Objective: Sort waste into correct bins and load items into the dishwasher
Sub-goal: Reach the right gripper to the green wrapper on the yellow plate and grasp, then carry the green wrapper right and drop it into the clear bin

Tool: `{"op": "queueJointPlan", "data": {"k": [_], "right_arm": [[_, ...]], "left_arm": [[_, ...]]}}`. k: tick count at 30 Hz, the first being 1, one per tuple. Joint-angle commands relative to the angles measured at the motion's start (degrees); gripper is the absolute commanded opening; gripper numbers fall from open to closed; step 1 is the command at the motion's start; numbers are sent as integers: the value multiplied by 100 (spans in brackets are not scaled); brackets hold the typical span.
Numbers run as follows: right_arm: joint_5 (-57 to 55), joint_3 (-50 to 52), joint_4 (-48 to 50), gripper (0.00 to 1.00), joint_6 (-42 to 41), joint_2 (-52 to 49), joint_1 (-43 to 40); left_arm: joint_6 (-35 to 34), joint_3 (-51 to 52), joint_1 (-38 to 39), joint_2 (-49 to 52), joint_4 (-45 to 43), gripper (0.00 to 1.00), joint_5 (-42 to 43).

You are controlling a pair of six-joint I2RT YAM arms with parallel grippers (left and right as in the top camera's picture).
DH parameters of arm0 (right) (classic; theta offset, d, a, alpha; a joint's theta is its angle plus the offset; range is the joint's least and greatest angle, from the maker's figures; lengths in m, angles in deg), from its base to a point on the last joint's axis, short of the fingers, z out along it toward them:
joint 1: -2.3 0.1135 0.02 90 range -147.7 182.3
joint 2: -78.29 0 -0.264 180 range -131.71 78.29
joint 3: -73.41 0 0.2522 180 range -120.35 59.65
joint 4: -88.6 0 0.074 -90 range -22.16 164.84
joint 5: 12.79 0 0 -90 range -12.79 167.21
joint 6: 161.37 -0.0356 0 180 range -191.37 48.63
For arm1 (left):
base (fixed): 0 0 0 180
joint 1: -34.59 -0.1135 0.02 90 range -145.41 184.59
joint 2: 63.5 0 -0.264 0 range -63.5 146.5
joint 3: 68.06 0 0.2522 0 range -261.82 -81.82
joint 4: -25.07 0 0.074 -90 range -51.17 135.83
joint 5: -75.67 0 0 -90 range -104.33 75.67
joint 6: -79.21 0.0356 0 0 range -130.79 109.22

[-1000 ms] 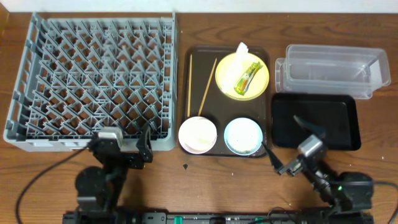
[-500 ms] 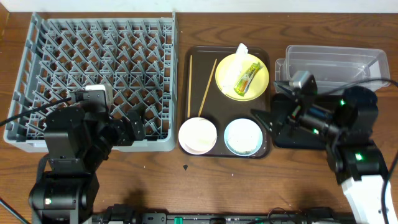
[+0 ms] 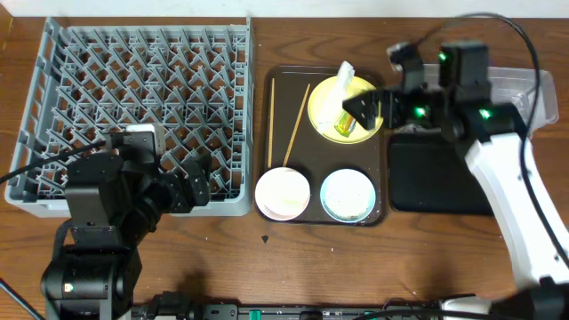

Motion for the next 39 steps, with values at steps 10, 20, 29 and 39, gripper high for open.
{"op": "queueJointPlan", "data": {"k": [10, 20, 29, 39], "right_arm": [[-3897, -398, -50, 85, -1235, -1032, 1014], [-4212, -398, 782, 50, -2483, -2267, 968], [-4321, -396, 1106, 46, -2865, -3047, 1016], [-4406, -396, 1016, 1, -2870, -3366, 1043]], "left_arm": [[-52, -111, 13, -26, 138, 94, 96], [-52, -111, 13, -26, 140, 94, 96], [-52, -111, 13, -26, 140, 94, 96], [-52, -111, 13, -26, 140, 94, 96]]}}
